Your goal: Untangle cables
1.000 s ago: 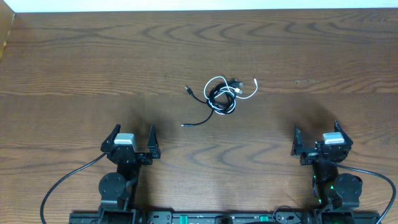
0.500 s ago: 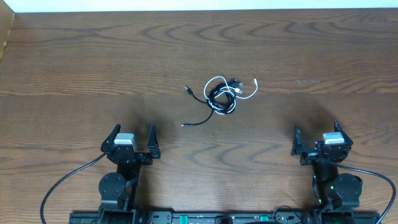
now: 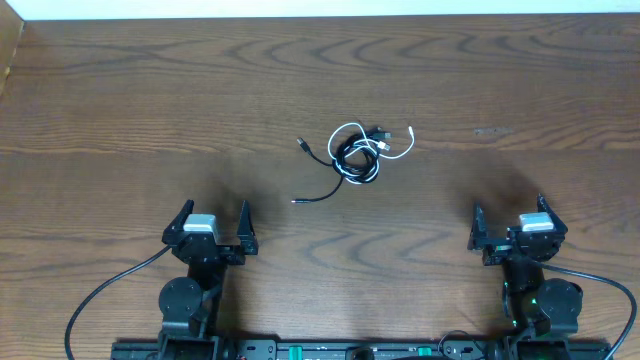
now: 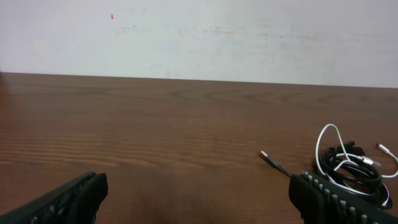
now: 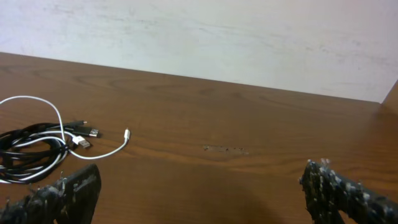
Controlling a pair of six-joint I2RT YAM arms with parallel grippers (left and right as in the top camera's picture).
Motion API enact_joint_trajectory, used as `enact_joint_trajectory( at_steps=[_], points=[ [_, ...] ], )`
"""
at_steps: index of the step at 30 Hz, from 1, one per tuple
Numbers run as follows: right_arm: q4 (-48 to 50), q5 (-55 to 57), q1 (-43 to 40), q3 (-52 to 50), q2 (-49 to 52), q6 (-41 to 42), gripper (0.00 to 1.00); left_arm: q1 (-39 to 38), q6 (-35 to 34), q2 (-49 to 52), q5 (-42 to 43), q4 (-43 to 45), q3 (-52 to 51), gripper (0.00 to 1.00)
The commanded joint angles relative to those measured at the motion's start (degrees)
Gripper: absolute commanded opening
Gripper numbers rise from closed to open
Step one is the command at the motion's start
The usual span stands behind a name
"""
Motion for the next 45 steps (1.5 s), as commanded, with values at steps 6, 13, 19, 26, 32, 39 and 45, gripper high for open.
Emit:
enact_joint_trajectory(
  at_steps=[6, 13, 19, 26, 32, 39, 45],
  points=[
    [-0.17, -0.13, 0.50, -0.09, -0.04, -0.59, 0.99, -0.26, -0.31, 1.07, -0.87, -2.67, -0.44, 0.98],
    [-0.09, -0.96, 0.50, -0.07, -0.04, -0.59, 0.99, -0.26, -0.33, 6.71, 4.37, -3.10, 2.97, 0.98],
    [0.17, -1.01, 0.50, -0.07, -0.04, -0.59, 0.99, -0.26, -0.33, 16.94, 10.43, -3.10, 9.92, 0.98],
    [-0.02, -1.03, 0.50, -0.07, -0.04, -0.59, 0.99, -0.26, -0.31, 28.76, 13.05, -5.11, 19.08, 0.98],
    [-0.02, -2.29, 0.50, -0.07, -0.02, -0.31, 0.99, -0.26, -0.33, 38.77, 18.05, -18.58, 33.22, 0.98],
    [-0.02, -2.36, 0.50, -0.07, -0.04, 0.98, 0.99, -0.26, -2.14, 42.69, 20.81, -18.97, 36.89, 0.98],
    [0.52, -4.20, 0.50, 0.04, -0.04, 1.38, 0.99, -0.26, -4.87, 43.39, 21.00, -16.63, 36.89, 0.98]
  ],
)
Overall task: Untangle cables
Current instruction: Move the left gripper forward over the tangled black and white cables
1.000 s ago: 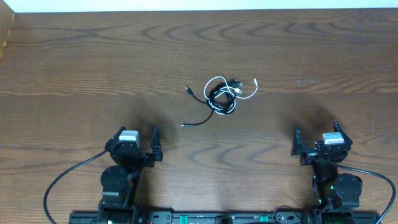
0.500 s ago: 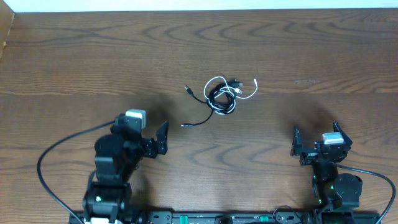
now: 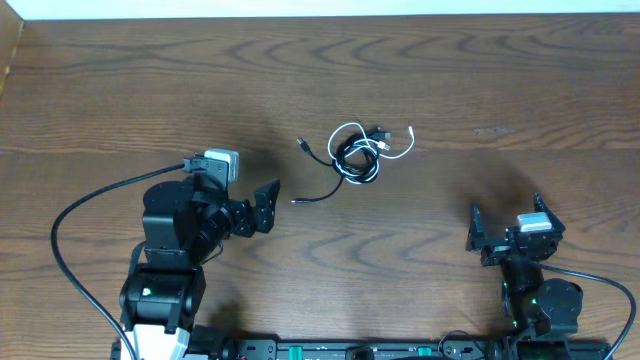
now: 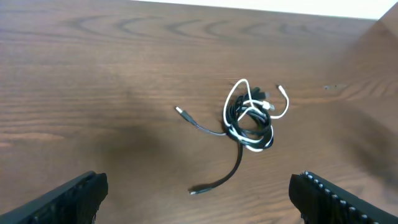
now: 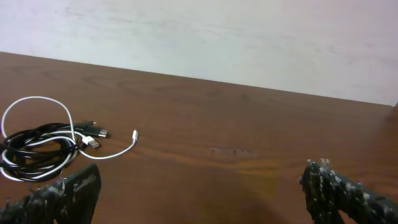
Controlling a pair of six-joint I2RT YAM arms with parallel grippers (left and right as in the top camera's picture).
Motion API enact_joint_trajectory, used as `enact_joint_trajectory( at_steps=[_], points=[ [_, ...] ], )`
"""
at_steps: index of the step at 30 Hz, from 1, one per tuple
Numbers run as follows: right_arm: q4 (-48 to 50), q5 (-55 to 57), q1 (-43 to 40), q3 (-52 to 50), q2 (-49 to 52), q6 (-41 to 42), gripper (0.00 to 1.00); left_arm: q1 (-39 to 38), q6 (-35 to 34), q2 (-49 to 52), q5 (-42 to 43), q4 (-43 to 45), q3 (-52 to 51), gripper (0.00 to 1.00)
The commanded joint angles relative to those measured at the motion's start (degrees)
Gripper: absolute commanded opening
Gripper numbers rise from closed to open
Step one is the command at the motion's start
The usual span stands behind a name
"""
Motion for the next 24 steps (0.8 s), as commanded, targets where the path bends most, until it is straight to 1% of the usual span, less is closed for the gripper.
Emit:
enact_joint_trajectory(
  at_steps=[1, 3, 7, 9, 18, 21, 24],
  points=[
    [0.20, -2.25, 0.50, 0.17, -0.09, 0.96, 0.99, -0.11, -2.56, 0.59, 1.36, 2.23, 0.98, 0.98],
    [0.20, -2.51, 0.50, 0.55, -0.09, 0.96, 0.99, -0.11, -2.78, 1.27, 1.36, 3.98, 1.07, 0.98],
    [0.04, -2.71, 0.50, 1.55, -0.09, 1.42, 0.99, -0.11, -5.35, 1.97, 1.38, 5.62, 1.11, 0.98],
    [-0.04, -3.37, 0.50, 1.81, -0.07, 1.46, 0.99, -0.11, -5.29, 2.19, 2.43, 5.84, 1.18, 0.98],
    [-0.09, -4.81, 0.50, 2.95, 0.13, 3.15, 0.99, -0.11, -5.27, 2.36, 2.38, 6.40, 1.18, 0.98],
    [-0.02, -4.79, 0.50, 4.17, 1.14, 4.02, 0.99, -0.11, -5.27, 2.36, 2.38, 6.34, 1.18, 0.98],
    [-0.11, -5.40, 0.50, 7.63, 4.39, 5.25, 0.99, -0.11, -5.27, 2.99, 2.38, 6.21, 1.38, 0.98]
  ],
)
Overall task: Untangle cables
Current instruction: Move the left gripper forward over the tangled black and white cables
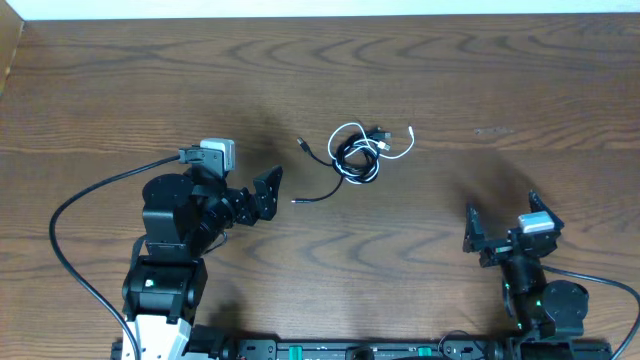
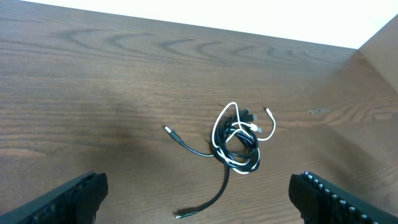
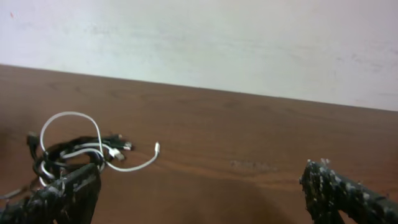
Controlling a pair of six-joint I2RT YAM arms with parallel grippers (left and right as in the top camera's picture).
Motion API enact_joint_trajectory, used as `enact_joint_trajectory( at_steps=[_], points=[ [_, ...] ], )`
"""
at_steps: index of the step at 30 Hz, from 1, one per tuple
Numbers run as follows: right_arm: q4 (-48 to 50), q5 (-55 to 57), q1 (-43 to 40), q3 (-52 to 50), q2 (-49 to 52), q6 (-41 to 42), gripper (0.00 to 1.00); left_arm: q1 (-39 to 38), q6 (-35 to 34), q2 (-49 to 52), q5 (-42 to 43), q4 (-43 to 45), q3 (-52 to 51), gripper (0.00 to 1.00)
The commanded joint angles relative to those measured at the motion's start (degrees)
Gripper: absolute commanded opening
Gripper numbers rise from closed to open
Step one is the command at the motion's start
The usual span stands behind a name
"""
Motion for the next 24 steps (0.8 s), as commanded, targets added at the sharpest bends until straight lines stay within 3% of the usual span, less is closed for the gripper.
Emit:
enact_joint_trajectory(
  at_steps=[1, 8, 18, 24],
  points=[
    [-0.07, -1.46, 0.50, 5.33, 3.98, 2.03, 0.99, -0.11, -0.28, 1.22, 0.96, 0.11, 1.68, 0.98],
    [-6.91, -2.78, 0.50, 22.67, 22.14, 3.82, 0.99, -0.11, 0.22, 10.82, 0.92, -10.36, 15.23, 0.98],
    [-27.47, -8.22, 0.50, 54.84, 49.68, 3.91, 0.99, -0.17, 2.95, 32.79, 1.11, -32.41, 47.08, 0.98],
    [-31.34, -9.73, 0.50, 62.18, 61.55, 3.91, 0.99, -0.37, 2.69, 39.98, 9.97, -33.20, 50.60, 0.98]
  ],
)
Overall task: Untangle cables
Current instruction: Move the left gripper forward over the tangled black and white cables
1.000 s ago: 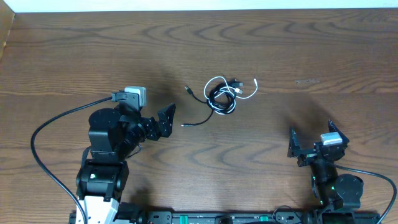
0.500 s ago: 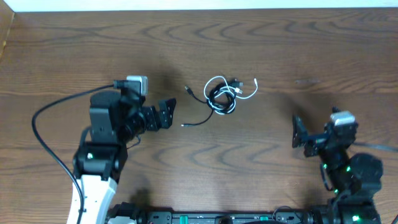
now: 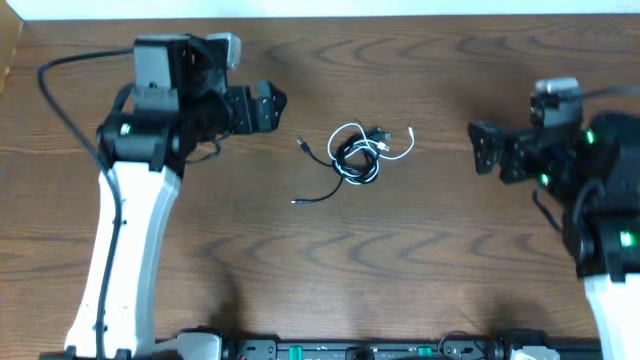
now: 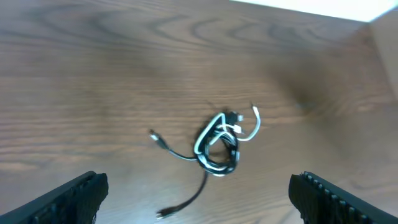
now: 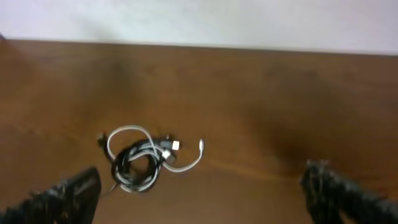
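A tangle of one black and one white cable lies mid-table, also seen in the left wrist view as the tangle and in the right wrist view as the tangle. A black tail runs out to a plug. The white end curls off to the right. My left gripper hangs open left of the tangle, well above the table, its fingers wide apart. My right gripper hangs open to the right of it, fingers empty.
The brown wooden table carries nothing else. Its far edge meets a white wall. A table corner edge shows at the far left. Each arm trails a black cable of its own.
My left arm has gone from low beside the black tail to high at the far left. My right arm has left its front rest place and stands right of the tangle. The cables lie unchanged.
Both arms first sat folded at the front edge, grippers open. Then the left arm stood raised and turned toward the tangle, and later the right wrist faced it too. Now both open grippers flank the tangle from above, and the cables lie where they were.
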Controlling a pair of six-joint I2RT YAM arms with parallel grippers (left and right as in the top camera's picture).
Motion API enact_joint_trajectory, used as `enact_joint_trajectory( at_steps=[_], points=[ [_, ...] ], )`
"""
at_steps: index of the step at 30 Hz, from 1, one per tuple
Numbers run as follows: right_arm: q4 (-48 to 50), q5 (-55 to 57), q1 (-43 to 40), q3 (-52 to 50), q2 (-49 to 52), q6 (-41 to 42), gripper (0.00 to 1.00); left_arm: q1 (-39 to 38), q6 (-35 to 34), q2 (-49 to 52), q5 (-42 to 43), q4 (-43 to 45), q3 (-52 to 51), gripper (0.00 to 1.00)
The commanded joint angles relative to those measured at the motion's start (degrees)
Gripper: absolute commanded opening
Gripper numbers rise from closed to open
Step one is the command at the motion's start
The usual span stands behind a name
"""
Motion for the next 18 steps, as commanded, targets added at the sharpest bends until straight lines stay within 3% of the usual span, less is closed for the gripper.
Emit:
enact_joint_trajectory(
  at_steps=[1, 5, 8, 10, 11, 13, 18],
  points=[
    [-0.09, -3.30, 0.50, 1.90, 5.75, 1.36, 0.99, -0.33, 0.70, 3.17, 5.84, -0.87, 1.18, 0.98],
    [-0.20, -5.75, 0.50, 1.90, 9.55, 1.44, 0.99, -0.92, 0.09, 6.58, 13.75, 2.58, 1.18, 0.98],
    [-0.07, -6.38, 0.50, 1.90, 12.41, 1.46, 0.88, -4.11, -4.57, 11.91, 7.34, 4.15, 1.18, 0.98],
    [-0.26, -6.38, 0.50, 1.90, 14.32, 1.49, 0.86, -6.97, -9.20, 16.33, 2.49, 4.33, 1.18, 1.00],
    [-0.35, -6.38, 0.50, 1.90, 14.69, 1.46, 0.85, -7.74, -10.95, 17.40, 1.05, 4.35, 1.18, 0.97],
    [-0.68, -6.36, 0.50, 1.90, 15.76, 1.46, 0.84, -10.62, -18.05, 20.74, -3.30, 4.31, 1.18, 0.80],
    [-0.66, -6.36, 0.50, 1.90, 16.37, 1.49, 0.81, -16.06, -28.48, 24.92, -8.74, 4.35, 1.14, 0.64]
  ],
)
